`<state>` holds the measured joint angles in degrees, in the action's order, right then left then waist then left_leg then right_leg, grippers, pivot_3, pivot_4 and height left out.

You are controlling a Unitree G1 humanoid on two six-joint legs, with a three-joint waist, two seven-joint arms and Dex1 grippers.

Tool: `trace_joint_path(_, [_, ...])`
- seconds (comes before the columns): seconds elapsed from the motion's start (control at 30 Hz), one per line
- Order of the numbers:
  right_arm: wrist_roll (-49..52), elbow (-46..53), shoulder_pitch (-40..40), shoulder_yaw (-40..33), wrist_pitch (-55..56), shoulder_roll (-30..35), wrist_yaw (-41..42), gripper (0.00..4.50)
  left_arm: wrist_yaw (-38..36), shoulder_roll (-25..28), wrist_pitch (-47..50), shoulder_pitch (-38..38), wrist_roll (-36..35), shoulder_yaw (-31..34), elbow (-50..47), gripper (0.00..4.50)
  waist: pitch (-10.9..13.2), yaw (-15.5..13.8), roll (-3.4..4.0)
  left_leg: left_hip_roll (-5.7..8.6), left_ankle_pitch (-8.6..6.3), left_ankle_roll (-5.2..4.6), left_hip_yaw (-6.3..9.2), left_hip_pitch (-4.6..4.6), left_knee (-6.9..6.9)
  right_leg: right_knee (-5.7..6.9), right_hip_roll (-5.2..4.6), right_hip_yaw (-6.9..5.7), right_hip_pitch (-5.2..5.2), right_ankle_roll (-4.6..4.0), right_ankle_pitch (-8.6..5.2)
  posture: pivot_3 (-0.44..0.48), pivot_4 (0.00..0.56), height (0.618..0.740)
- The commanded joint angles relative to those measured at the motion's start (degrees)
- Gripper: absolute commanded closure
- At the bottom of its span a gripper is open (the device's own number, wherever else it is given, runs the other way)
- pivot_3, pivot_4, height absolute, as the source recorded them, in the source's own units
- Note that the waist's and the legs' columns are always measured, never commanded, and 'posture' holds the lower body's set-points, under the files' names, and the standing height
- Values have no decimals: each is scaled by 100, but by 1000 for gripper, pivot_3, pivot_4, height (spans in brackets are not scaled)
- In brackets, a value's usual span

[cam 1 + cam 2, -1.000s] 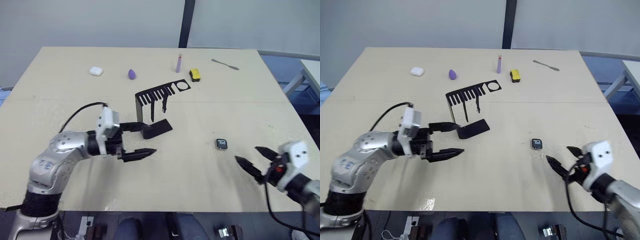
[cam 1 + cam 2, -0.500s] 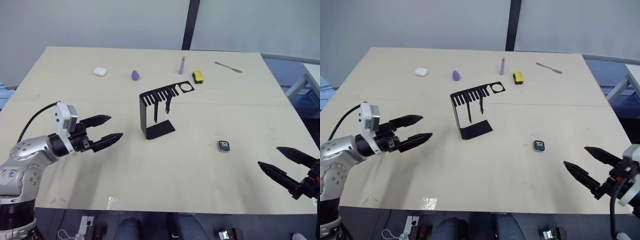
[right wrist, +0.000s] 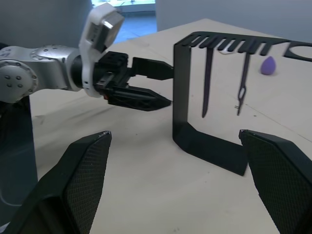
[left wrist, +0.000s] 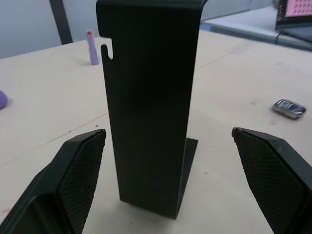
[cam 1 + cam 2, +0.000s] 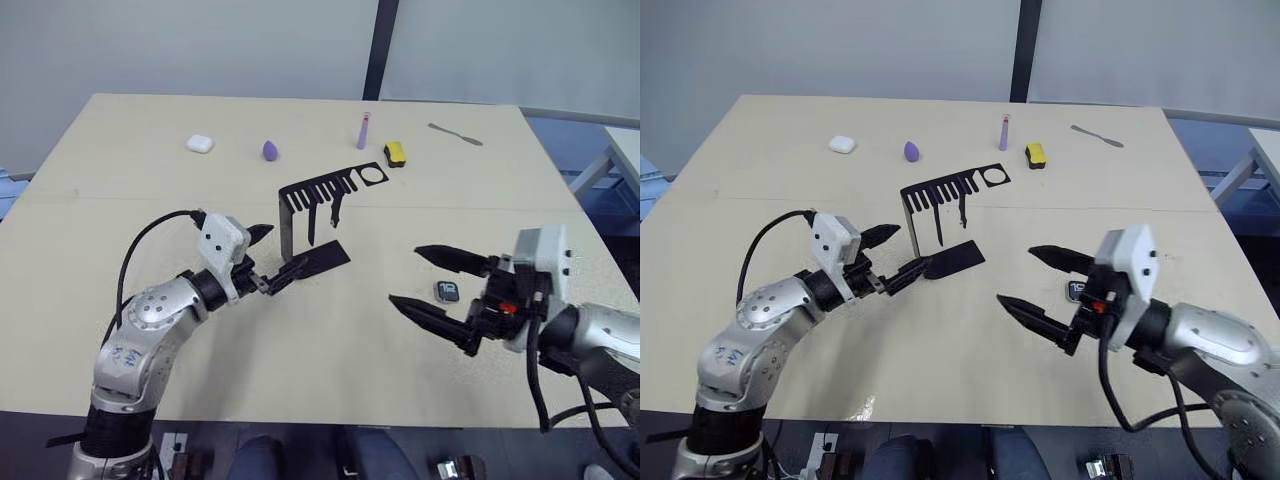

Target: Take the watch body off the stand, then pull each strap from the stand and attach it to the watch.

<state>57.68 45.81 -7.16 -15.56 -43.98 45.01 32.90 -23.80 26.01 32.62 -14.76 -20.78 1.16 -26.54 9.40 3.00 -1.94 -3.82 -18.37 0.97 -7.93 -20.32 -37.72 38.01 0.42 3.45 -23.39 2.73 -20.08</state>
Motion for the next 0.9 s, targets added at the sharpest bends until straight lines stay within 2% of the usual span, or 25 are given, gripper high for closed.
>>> trace_joint_path(0.03, [-180, -25, -216, 313, 80, 6, -34, 44, 260, -128, -156, -5, 239, 12, -82, 0, 0, 0, 0, 0, 0, 0, 0, -1, 1, -1, 0, 0, 0, 0, 0, 0, 150, 740])
trace_joint_path(0.17, [-522, -232, -548, 841, 185, -257, -106, 44, 547, -389, -252, -67, 582, -191, 110, 0, 0, 0, 0, -1, 0, -1, 0, 1, -2, 1, -1, -1, 1, 0, 0, 0, 150, 740])
trace_joint_path(0.27, [-722, -315, -638, 1008, 223, -365, -76, 0, 691, -536, -245, -89, 732, -223, 142, 898, 0, -1, 0, -1, 0, -1, -1, -1, -1, 1, -1, -1, -1, 0, 0, 0, 150, 740])
trace_joint_path(0.33, [-830, -381, -672, 1077, 260, -415, -48, 0, 730, -578, -224, -108, 820, -256, 174, 1748, 0, 3, 0, -2, 0, -1, -1, -3, -1, 1, -1, -1, -4, 0, 0, 0, 150, 740])
trace_joint_path(0.9, [-1375, -654, -961, 1391, 285, -758, 6, 0, 843, -925, -701, -645, 1258, -247, 1134, 1748, 0, -1, 0, -2, 0, -1, -7, 0, 0, 4, -5, -3, -5, 0, 0, 0, 150, 740])
